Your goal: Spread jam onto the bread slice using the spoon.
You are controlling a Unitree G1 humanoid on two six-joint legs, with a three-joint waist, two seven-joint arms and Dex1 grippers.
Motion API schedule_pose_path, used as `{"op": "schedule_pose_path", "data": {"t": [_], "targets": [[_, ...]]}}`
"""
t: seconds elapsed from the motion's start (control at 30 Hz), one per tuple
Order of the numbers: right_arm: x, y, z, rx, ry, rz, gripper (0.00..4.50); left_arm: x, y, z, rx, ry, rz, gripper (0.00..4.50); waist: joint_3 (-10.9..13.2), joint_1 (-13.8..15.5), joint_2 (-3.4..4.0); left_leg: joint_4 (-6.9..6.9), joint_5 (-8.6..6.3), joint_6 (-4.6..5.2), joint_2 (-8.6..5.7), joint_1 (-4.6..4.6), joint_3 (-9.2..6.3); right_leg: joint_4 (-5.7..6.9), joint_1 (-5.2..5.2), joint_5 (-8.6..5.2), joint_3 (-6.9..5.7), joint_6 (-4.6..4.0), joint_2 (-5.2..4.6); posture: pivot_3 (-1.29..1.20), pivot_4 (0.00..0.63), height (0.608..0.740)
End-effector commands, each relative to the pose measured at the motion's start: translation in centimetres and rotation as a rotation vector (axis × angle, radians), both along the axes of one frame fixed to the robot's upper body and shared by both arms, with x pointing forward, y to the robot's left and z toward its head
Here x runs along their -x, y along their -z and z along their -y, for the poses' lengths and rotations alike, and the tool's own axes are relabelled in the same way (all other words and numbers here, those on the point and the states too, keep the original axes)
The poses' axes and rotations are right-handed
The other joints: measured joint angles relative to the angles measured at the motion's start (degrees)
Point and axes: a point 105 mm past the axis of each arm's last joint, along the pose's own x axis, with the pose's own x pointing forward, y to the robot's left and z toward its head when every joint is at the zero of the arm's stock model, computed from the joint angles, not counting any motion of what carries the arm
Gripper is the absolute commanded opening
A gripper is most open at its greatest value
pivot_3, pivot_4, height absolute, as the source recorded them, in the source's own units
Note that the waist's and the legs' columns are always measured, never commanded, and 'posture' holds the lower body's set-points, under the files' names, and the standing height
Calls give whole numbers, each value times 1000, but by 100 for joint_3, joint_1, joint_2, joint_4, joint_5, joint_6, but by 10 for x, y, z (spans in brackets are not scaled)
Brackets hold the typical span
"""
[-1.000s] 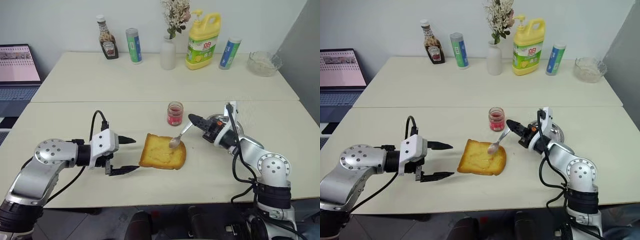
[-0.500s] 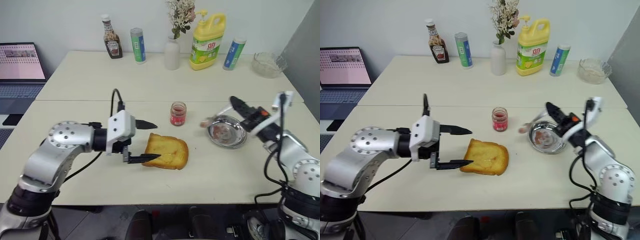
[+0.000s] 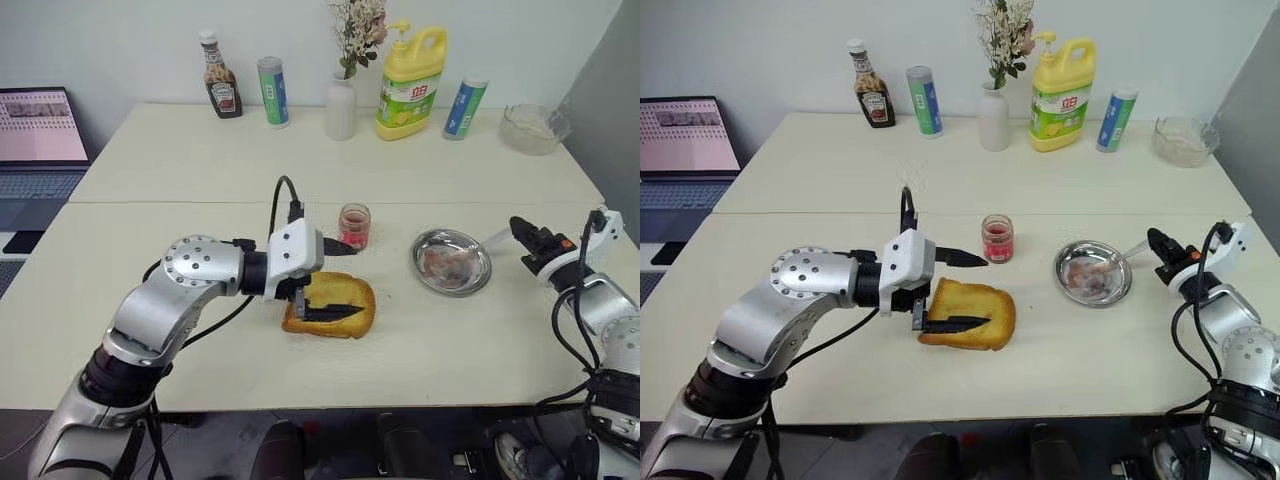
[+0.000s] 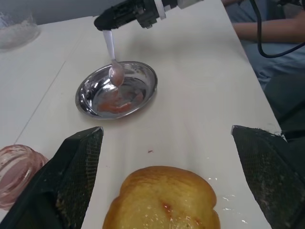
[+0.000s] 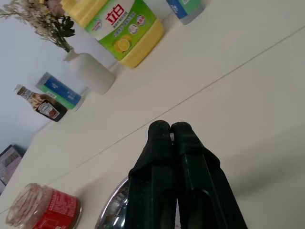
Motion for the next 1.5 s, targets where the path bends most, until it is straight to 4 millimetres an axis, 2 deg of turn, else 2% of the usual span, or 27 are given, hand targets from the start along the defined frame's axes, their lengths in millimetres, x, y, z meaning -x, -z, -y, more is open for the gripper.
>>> {"op": "schedule_pose_path", "data": {"t": [0.03, 0.2, 0.23, 0.33, 0.63, 0.9, 1.0, 1.2, 1.33, 1.5], "targets": [[-2, -12, 12, 26, 20, 57, 21, -1, -7, 4, 9, -6, 38, 4500, 0, 7, 1, 0, 0, 0, 0, 0, 1, -1, 0, 0, 1, 0, 0, 0, 150, 740], [-3, 2, 20, 54, 39, 12, 21, -1, -7, 10, 18, 4, 46, 4500, -1, 18, 1, 1, 0, 0, 0, 0, 0, -1, 2, 0, 1, 0, -1, 0, 150, 740], [-3, 4, 22, 65, 46, 3, 473, -1, -7, 11, 17, 6, 48, 4500, -1, 24, 1, 2, 0, 0, 0, 1, -1, -2, 5, 0, 0, 0, -1, 0, 150, 740], [-1, 5, 20, 154, 30, 3, 1304, -2, -7, 11, 18, 6, 50, 4500, 0, 27, 1, 2, 0, 0, -1, 3, -1, -2, 7, 0, 0, 0, -1, 0, 150, 740], [7, 10, 11, 569, -12, 41, 4466, -4, -4, 11, 9, 9, 62, 4500, -1, 27, 3, 2, 0, 0, -1, 5, -2, -1, 8, 0, -1, 1, -1, 0, 150, 740], [14, 0, 9, 763, 3, 138, 4488, -5, -2, 11, 11, 7, 67, 4500, -1, 28, 3, 3, 0, -1, -1, 5, -1, -1, 8, 0, 0, 0, -1, 0, 150, 740], [13, -13, 12, 717, 55, 205, 4488, -6, -2, 12, 13, 6, 68, 4500, -2, 28, 3, 4, 1, -1, -1, 7, -3, 1, 9, 0, -1, 0, -1, 0, 150, 740], [14, -30, 5, 620, 31, 272, 4488, -8, -2, 6, 10, -15, 70, 4500, -2, 31, 3, 4, 1, -1, -1, 8, -3, 2, 11, 0, -1, -1, -1, 0, 150, 740], [25, -44, -22, 577, -118, 329, 4488, -16, -7, -15, 7, -89, 80, 4500, -1, 21, 5, 3, 1, -1, -1, 10, -3, 2, 12, 0, 0, -1, -2, 0, 150, 740], [53, -53, -61, 653, -376, 354, 4488, -20, -5, -61, -69, -211, 98, 4500, 0, 25, 7, 0, 0, -1, 2, 12, -9, 1, 13, 0, -4, 0, 0, 0, 150, 740]]}}
